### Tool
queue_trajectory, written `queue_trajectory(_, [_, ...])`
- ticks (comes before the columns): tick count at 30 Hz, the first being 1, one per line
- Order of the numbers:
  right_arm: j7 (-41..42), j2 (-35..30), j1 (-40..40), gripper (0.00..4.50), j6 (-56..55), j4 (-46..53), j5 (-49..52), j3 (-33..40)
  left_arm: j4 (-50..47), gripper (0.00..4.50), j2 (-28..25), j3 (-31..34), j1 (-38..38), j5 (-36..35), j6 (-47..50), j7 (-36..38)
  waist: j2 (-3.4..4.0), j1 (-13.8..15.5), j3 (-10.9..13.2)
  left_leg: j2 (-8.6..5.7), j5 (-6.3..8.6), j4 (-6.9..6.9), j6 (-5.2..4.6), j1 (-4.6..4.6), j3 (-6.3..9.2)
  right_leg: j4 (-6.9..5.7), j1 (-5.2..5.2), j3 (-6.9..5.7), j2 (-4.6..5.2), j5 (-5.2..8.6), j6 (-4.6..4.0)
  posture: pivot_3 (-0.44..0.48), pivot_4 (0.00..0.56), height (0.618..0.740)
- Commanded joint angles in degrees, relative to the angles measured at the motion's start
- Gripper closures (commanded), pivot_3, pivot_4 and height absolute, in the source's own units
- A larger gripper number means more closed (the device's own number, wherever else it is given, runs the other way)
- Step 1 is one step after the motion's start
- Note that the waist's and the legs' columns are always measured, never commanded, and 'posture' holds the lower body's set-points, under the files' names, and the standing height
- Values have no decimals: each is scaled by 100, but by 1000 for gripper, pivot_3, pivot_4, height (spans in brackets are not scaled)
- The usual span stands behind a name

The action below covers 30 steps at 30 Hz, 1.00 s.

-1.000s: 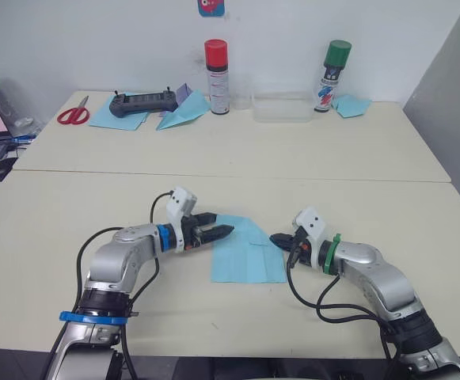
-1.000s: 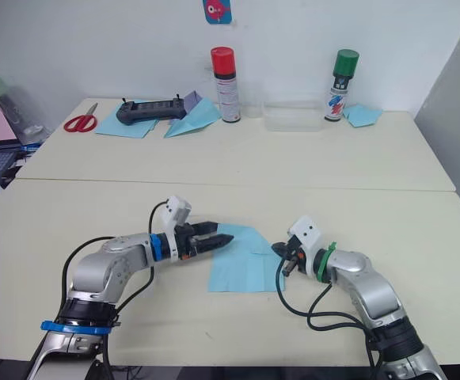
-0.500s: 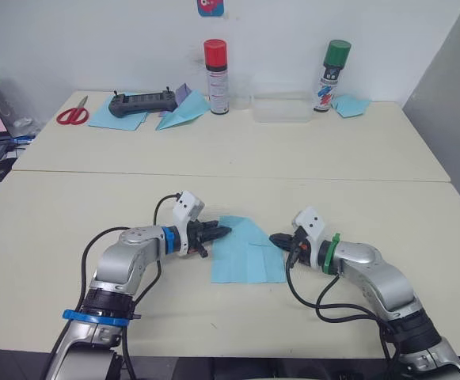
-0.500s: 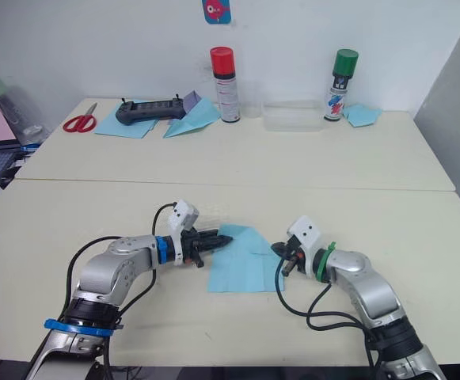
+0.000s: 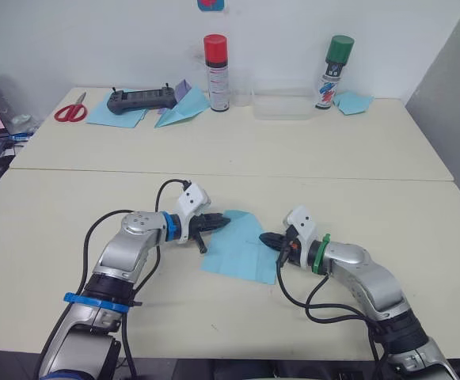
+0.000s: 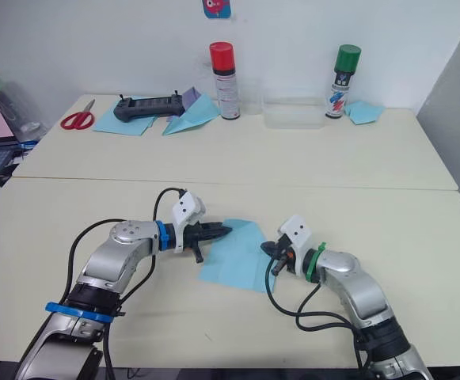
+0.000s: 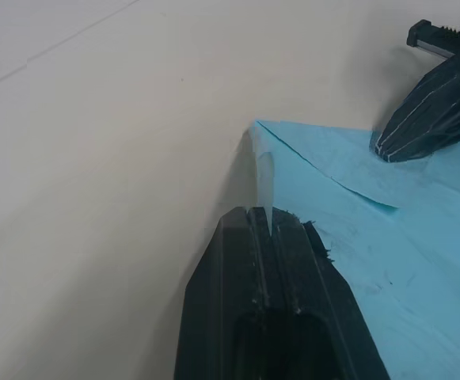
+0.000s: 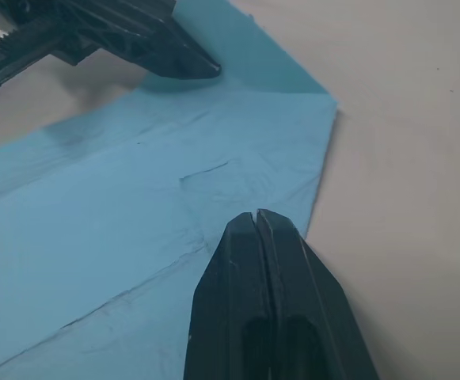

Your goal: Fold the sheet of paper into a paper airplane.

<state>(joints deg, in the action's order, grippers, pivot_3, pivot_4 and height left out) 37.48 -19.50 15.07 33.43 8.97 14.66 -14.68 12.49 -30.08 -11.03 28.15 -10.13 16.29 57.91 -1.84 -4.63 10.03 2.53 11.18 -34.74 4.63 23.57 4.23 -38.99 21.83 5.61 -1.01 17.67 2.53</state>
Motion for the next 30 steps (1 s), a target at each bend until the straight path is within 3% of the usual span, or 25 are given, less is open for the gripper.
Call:
queue_trajectory(1, [56, -11, -10, 4500, 68, 16, -46, -120, 33, 4481, -89, -269, 97, 323, -630, 263, 0, 10, 0, 0, 0, 0, 0, 2, 0, 0, 0, -1, 0, 0, 0, 0, 150, 740])
queue_trajectory(5, [59, -39, -8, 4500, 86, 2, -59, -121, 178, 4481, -192, -600, 235, 818, -1193, 405, 0, 21, 0, -1, 0, -1, 0, 3, 3, 0, 0, -2, 0, 0, 0, 0, 150, 740])
queue_trajectory(11, [-9, 8, 5, 4500, 71, -27, -54, -85, 438, 4481, -19, -747, 425, 1013, -1443, 525, 1, 56, 0, -3, 0, -3, 0, 3, 3, 0, -3, -3, 1, 0, 0, 0, 150, 740])
queue_trajectory(16, [-322, 406, 254, 4500, -15, -245, 103, 305, 632, 4481, -29, -910, 582, 1274, -1663, 613, 2, 126, 1, -4, 0, -7, 0, 3, 3, -1, -4, -3, 1, 0, 0, 0, 150, 740])
queue_trajectory(30, [-615, 1067, 732, 4500, -262, -896, 20, 458, 682, 4481, -72, -879, 547, 1388, -1764, 564, 8, 135, 4, -5, 0, -9, 0, 9, 7, -3, -1, -7, 1, -1, 0, 0, 150, 740])
